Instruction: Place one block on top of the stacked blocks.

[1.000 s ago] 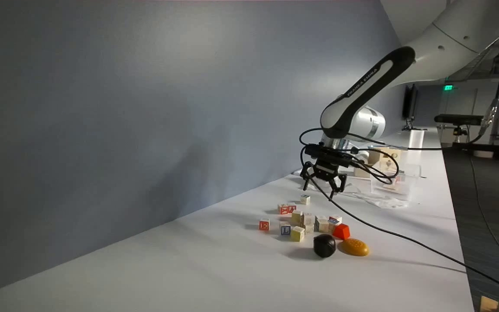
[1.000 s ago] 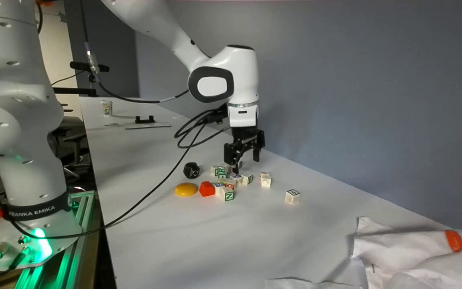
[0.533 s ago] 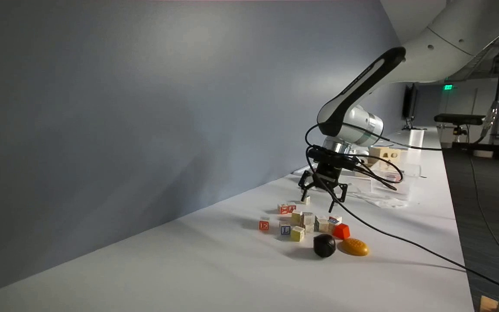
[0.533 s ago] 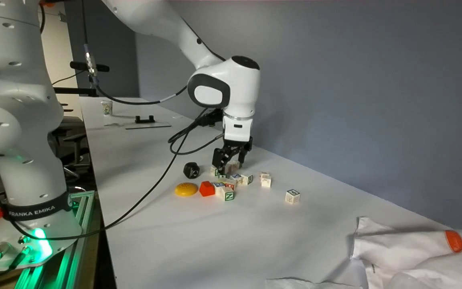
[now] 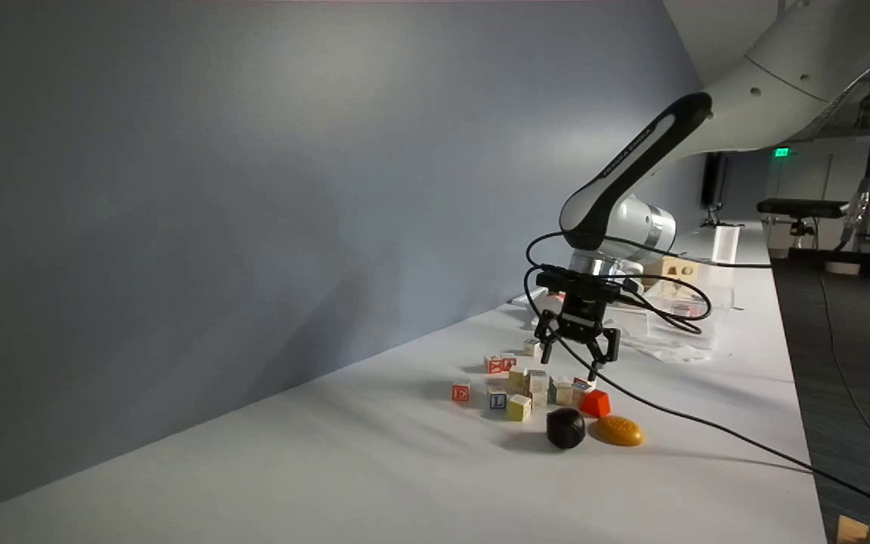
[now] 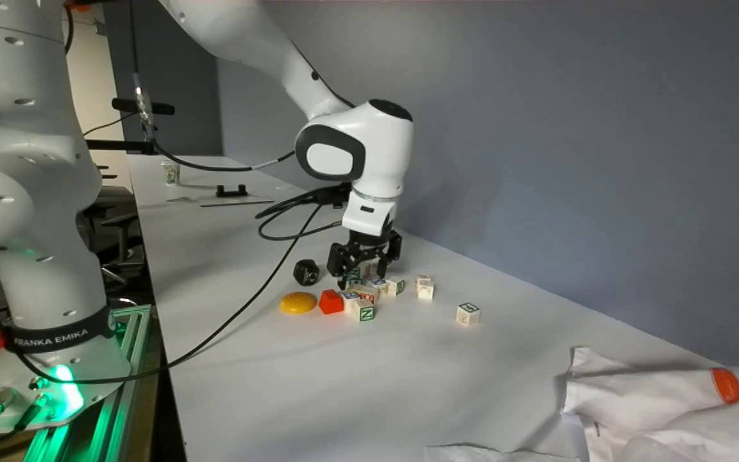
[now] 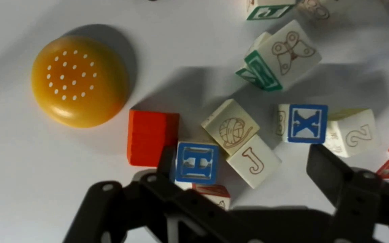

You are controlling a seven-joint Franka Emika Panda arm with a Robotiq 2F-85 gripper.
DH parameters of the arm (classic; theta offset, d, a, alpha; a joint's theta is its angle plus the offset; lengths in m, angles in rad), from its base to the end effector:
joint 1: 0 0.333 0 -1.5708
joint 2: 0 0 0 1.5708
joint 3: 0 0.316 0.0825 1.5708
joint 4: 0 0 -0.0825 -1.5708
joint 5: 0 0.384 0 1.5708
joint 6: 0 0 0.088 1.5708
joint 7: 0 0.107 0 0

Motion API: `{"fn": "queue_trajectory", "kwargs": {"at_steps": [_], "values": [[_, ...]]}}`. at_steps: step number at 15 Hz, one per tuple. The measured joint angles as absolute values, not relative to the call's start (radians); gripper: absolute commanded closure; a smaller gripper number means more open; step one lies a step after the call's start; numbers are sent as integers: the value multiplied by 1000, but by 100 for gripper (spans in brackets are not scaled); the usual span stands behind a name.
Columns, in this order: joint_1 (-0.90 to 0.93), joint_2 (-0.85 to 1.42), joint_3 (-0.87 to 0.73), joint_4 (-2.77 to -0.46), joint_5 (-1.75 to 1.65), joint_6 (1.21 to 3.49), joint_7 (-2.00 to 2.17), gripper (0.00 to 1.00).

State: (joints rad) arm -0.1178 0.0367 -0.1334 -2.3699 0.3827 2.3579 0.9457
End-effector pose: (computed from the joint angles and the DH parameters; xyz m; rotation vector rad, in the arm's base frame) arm 0.4818 -0.1186 0.3058 -2.1520 1.9572 0.1930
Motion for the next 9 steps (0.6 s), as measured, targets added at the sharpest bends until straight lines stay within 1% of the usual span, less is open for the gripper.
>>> {"fn": "queue_trajectory", "kwargs": {"at_steps": [9], "values": [[-118, 37, -135, -2383, 145, 2376, 1247, 0]]}}
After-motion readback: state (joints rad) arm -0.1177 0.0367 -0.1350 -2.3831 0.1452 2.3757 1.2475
